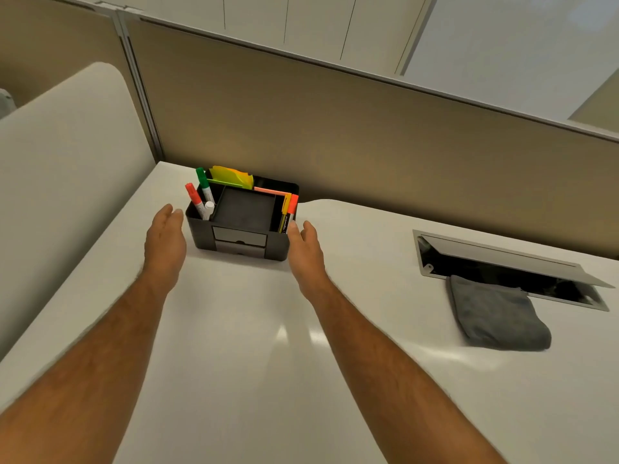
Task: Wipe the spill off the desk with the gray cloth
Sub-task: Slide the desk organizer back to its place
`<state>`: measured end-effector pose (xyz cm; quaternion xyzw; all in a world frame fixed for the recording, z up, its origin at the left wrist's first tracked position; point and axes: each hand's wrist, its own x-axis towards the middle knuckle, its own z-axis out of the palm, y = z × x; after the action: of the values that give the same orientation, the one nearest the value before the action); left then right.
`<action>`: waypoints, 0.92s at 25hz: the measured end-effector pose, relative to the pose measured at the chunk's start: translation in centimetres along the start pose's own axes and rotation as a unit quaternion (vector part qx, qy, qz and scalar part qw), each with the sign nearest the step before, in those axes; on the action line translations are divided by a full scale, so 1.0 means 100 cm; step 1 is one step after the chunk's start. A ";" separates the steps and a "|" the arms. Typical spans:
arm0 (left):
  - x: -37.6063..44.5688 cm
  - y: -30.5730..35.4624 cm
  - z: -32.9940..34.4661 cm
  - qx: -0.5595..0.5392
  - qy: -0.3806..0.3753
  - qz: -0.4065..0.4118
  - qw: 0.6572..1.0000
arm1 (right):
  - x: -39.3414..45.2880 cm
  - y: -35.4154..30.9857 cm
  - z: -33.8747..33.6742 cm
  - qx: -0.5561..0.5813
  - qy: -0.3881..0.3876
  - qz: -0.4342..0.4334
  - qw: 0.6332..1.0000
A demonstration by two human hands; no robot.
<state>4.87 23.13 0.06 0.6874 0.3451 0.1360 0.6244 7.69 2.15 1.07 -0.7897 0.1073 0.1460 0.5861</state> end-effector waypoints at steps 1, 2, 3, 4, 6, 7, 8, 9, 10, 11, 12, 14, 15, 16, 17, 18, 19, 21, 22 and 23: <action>0.005 -0.002 0.001 -0.006 -0.009 -0.009 1.000 | 0.003 0.000 0.004 0.018 -0.002 0.016 1.000; 0.010 -0.004 0.003 -0.011 -0.012 -0.016 1.000 | 0.006 0.000 0.007 0.035 0.001 0.030 0.999; 0.012 -0.005 0.006 -0.019 -0.013 -0.021 0.999 | 0.008 0.000 0.010 0.049 0.005 0.042 0.998; 0.013 -0.006 0.010 -0.026 -0.014 -0.021 0.999 | 0.010 -0.001 0.013 0.057 0.008 0.048 0.997; 0.014 -0.007 0.017 -0.025 -0.008 -0.007 1.000 | 0.014 -0.002 0.016 0.057 0.013 0.049 0.997; 0.015 -0.008 0.019 -0.029 0.005 -0.006 1.000 | 0.014 -0.003 0.016 0.053 0.015 0.047 0.997; 0.016 -0.008 0.020 -0.041 0.017 -0.013 0.999 | 0.014 -0.005 0.015 0.048 0.016 0.045 0.998; 0.016 -0.007 0.019 -0.054 0.025 -0.023 0.998 | 0.014 -0.007 0.014 0.042 0.015 0.042 0.998; 0.016 -0.006 0.019 -0.063 0.032 -0.027 0.997 | 0.014 -0.007 0.012 0.033 0.012 0.039 0.999; 0.015 -0.005 0.019 -0.064 0.035 -0.027 0.997 | 0.015 -0.008 0.010 0.025 0.008 0.039 0.999; 0.014 -0.004 0.019 -0.060 0.038 -0.026 0.997 | 0.015 -0.008 0.007 0.019 0.006 0.040 0.999; 0.006 -0.002 0.023 -0.054 0.040 -0.017 0.998 | 0.016 -0.006 0.000 0.013 0.007 0.043 0.999; 0.000 0.001 0.028 -0.051 0.037 -0.011 0.998 | 0.015 -0.005 -0.007 0.015 0.007 0.046 0.999; -0.005 0.003 0.032 -0.049 0.035 -0.006 0.998 | 0.015 -0.004 -0.014 0.017 0.008 0.046 0.999; -0.011 0.006 0.038 -0.046 0.031 -0.001 0.998 | 0.014 -0.003 -0.024 0.018 0.012 0.044 0.999; -0.017 0.010 0.044 -0.045 0.023 0.002 0.999 | 0.013 -0.002 -0.034 0.019 0.016 0.042 0.999; -0.024 0.013 0.052 -0.046 0.013 0.002 0.999 | 0.012 -0.002 -0.046 0.020 0.022 0.041 0.999; -0.039 0.020 0.071 -0.048 -0.007 0.000 0.999 | 0.012 0.000 -0.072 0.026 0.035 0.041 0.998; -0.048 0.023 0.081 -0.046 -0.018 0.001 0.999 | 0.012 0.001 -0.086 0.029 0.042 0.042 0.998; -0.056 0.025 0.091 -0.044 -0.028 0.005 0.999 | 0.013 0.003 -0.099 0.029 0.048 0.044 0.997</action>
<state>7.21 12.58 2.18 0.6644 0.3176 0.1345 0.6630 9.81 -7.43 3.05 -0.7732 0.1739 0.1303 0.5958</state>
